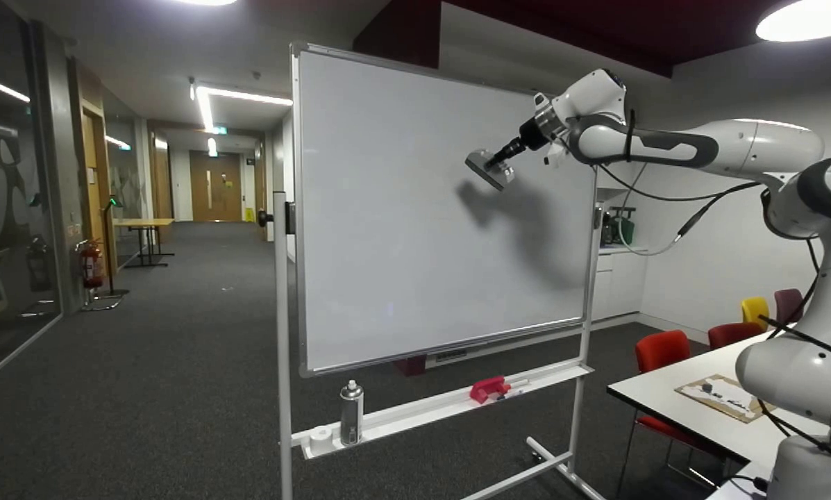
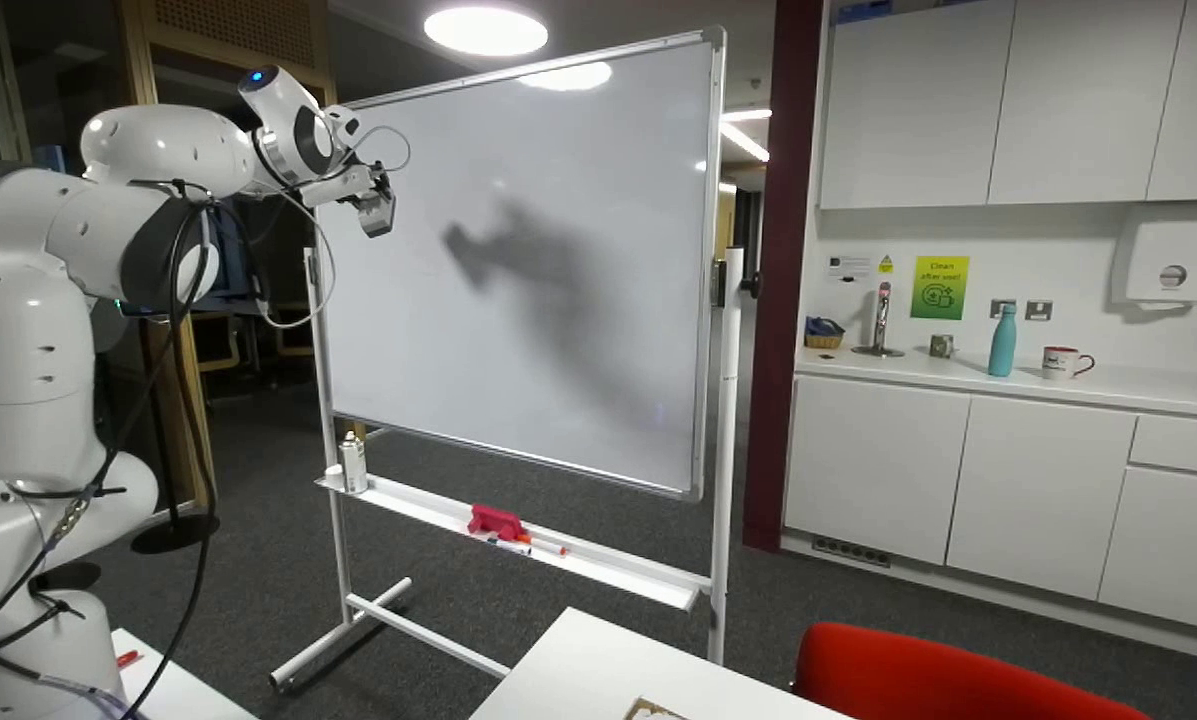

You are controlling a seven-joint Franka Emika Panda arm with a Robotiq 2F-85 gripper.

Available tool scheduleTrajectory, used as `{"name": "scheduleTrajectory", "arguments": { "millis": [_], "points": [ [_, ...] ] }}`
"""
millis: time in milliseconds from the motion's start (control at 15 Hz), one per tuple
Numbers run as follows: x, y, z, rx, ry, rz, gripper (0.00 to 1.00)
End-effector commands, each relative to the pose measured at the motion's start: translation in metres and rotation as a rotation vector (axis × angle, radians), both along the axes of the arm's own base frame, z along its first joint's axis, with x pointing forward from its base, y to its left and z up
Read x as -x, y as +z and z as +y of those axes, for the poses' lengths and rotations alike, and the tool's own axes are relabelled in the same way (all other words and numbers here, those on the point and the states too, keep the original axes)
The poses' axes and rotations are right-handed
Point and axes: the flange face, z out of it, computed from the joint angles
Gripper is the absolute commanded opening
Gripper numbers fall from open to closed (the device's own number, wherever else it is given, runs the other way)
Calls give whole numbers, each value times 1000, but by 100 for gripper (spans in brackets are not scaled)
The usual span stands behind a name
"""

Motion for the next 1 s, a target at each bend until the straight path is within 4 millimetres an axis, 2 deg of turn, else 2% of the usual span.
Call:
{"name": "scheduleTrajectory", "arguments": {
  "millis": [0, 67, 133, 600, 933],
  "points": [
    [0, 0, 0, -1, -1, 0, 59],
    [0, 0, 0, -2, -1, 0, 59],
    [-3, -2, 2, -13, -45, -1, 34],
    [-16, -24, -12, -119, -325, 7, 34],
    [-13, -16, -32, -193, -488, -58, 34]
  ]
}}
